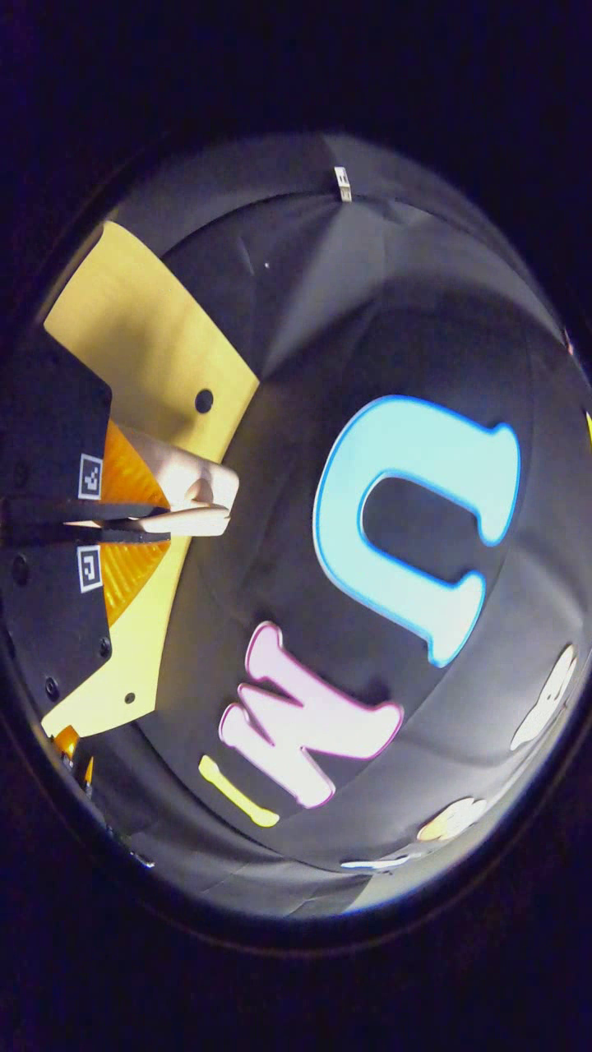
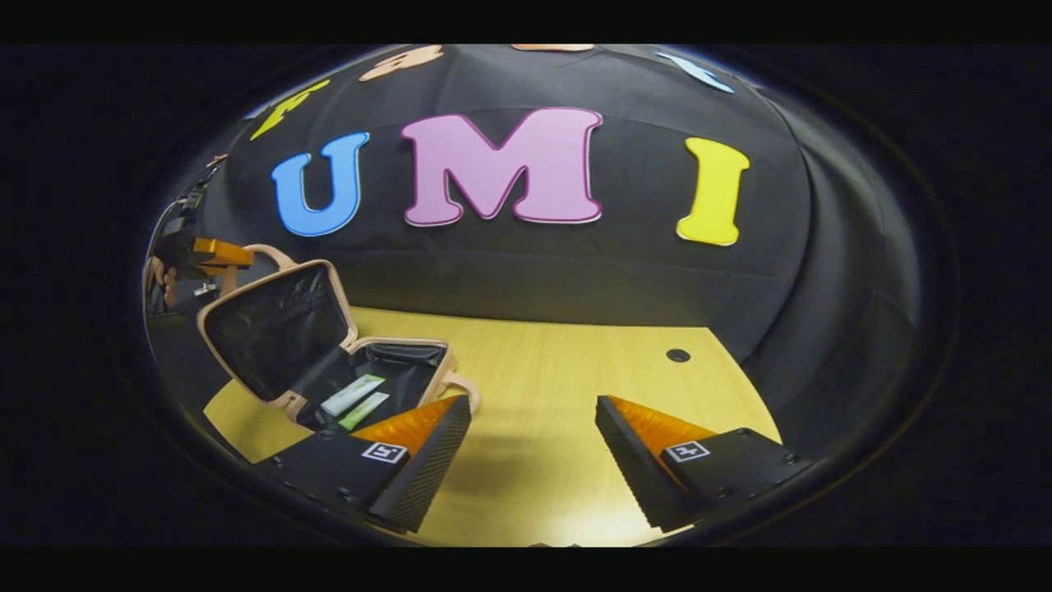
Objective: First open the suitcase, pack the skin care products into it, and then close the suitcase.
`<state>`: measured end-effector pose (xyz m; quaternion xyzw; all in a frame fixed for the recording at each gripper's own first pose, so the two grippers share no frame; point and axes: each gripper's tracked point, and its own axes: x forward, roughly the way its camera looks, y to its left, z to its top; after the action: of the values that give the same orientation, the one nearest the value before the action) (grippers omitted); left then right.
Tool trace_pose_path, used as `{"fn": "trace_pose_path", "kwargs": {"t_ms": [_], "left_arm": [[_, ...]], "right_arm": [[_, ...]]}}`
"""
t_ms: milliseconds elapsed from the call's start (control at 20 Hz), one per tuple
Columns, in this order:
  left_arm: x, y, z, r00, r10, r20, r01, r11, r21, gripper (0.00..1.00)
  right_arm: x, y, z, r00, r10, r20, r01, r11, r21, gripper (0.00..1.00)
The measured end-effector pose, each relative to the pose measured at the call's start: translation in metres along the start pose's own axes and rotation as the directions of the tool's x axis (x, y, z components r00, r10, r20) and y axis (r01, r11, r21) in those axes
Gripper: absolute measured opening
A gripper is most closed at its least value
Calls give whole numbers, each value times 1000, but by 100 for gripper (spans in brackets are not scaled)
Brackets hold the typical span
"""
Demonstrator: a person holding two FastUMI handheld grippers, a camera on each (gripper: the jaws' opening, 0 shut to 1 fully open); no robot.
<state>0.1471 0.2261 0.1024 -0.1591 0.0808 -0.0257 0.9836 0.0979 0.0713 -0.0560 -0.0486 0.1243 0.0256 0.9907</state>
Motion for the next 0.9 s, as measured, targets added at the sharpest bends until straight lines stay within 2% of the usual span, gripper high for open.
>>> {"fn": "trace_pose_path", "kwargs": {"t_ms": [150,250,350,450,550,650,750,800,850,900], "left_arm": [[26,-91,-60,996,-68,-50,69,997,24,6],[44,-128,-115,987,-98,-129,104,993,47,6],[65,-140,-163,977,-73,-199,91,992,83,6],[84,-137,-186,961,-35,-274,71,990,123,6],[84,-133,-188,948,19,-318,37,985,169,7],[78,-138,-176,947,24,-319,31,985,167,13],[66,-146,-161,960,-2,-282,44,989,142,27],[56,-149,-156,967,-11,-254,49,988,144,49],[45,-152,-145,976,-18,-218,52,987,152,56],[33,-151,-129,985,-15,-169,45,984,173,75]], "right_arm": [[-7,-28,1,1000,-1,-6,2,1000,25,97],[-15,-44,6,1000,7,2,-7,998,56,97],[-23,-54,9,1000,26,10,-27,998,53,97],[-35,-71,14,999,22,31,-22,1000,-1,97],[-46,-80,17,999,20,45,-20,1000,-10,97],[-49,-85,14,999,11,39,-12,1000,19,97],[-54,-88,14,999,-3,37,2,999,49,97],[-57,-87,16,999,-8,42,5,998,60,97],[-61,-85,18,999,-9,47,6,998,68,97],[-65,-82,20,998,-6,57,2,997,73,97]]}}
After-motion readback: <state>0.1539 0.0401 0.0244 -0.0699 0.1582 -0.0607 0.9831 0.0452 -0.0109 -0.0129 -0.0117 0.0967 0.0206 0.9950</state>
